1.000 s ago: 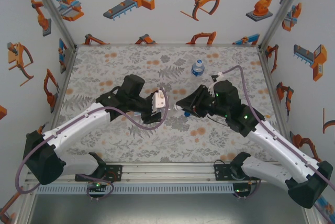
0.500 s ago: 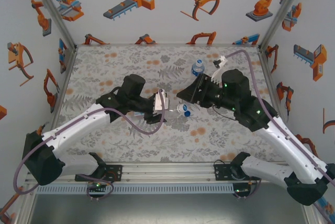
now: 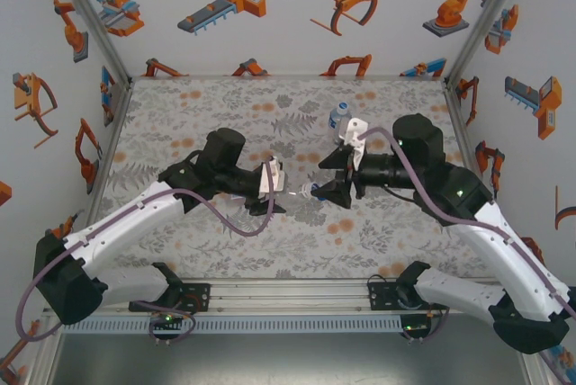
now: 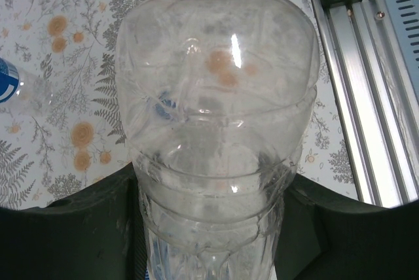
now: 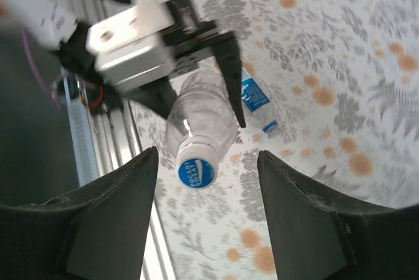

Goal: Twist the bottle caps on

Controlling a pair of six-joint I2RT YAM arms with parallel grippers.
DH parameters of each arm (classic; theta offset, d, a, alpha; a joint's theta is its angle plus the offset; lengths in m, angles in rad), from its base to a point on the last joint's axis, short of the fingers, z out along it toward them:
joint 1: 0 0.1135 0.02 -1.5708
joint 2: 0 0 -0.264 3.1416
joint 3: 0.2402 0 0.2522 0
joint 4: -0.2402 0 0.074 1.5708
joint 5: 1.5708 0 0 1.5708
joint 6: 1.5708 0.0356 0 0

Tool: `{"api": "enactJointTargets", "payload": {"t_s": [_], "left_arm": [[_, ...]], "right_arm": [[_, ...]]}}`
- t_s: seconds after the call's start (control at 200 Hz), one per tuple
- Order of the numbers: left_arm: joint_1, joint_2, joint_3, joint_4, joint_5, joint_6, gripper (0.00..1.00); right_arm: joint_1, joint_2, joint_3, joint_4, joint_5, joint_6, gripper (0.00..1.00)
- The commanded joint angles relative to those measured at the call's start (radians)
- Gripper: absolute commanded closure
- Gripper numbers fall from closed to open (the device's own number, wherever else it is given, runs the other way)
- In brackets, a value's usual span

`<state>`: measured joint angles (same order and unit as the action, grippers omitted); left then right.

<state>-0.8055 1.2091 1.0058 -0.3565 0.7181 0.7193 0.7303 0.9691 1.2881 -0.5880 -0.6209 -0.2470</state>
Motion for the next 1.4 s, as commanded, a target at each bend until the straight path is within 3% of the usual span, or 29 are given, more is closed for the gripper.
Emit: {"api": "enactJointTargets", "payload": {"t_s": [0.0,0.391,0.716,0.951,1.021,1.111,1.232,1.322,1.397], "left_arm": [[-0.004,-0.027,0.003,-0.017,0.044,-0.002,1.00],[-0.005,-0.036,0.006,-0.028,0.042,-0.012,1.00],[-0.004,-0.028,0.010,-0.033,0.040,-0.014,1.00],[-0.004,-0.032,0.010,-0.033,0.025,-0.010,1.00],[-0.005,-0.030,0.010,-0.023,0.013,-0.014,1.00],[-0.005,-0.028,0.000,0.006,-0.007,-0.019,1.00],[-0.005,-0.032,-0.026,0.081,-0.042,-0.038,1.00],[-0.005,-0.023,-0.039,0.132,-0.083,-0.053,1.00],[-0.004,-0.009,-0.034,0.149,-0.114,-0.057,1.00]], "right_arm": [[0.001,-0.024,-0.038,0.007,-0.111,-0.252,0.42],[0.003,-0.029,-0.132,0.073,-0.099,-0.260,0.53],[0.014,-0.020,-0.136,0.117,-0.106,-0.226,0.55],[0.017,-0.005,-0.137,0.098,-0.069,-0.171,0.78],[0.017,-0.010,-0.152,0.144,-0.003,-0.049,0.84],[0.017,-0.009,-0.181,0.218,0.126,0.193,1.00],[0.017,0.000,-0.218,0.255,0.299,0.583,1.00],[0.017,0.014,-0.243,0.227,0.462,0.965,1.00],[0.017,0.028,-0.266,0.210,0.495,1.202,1.00]]}}
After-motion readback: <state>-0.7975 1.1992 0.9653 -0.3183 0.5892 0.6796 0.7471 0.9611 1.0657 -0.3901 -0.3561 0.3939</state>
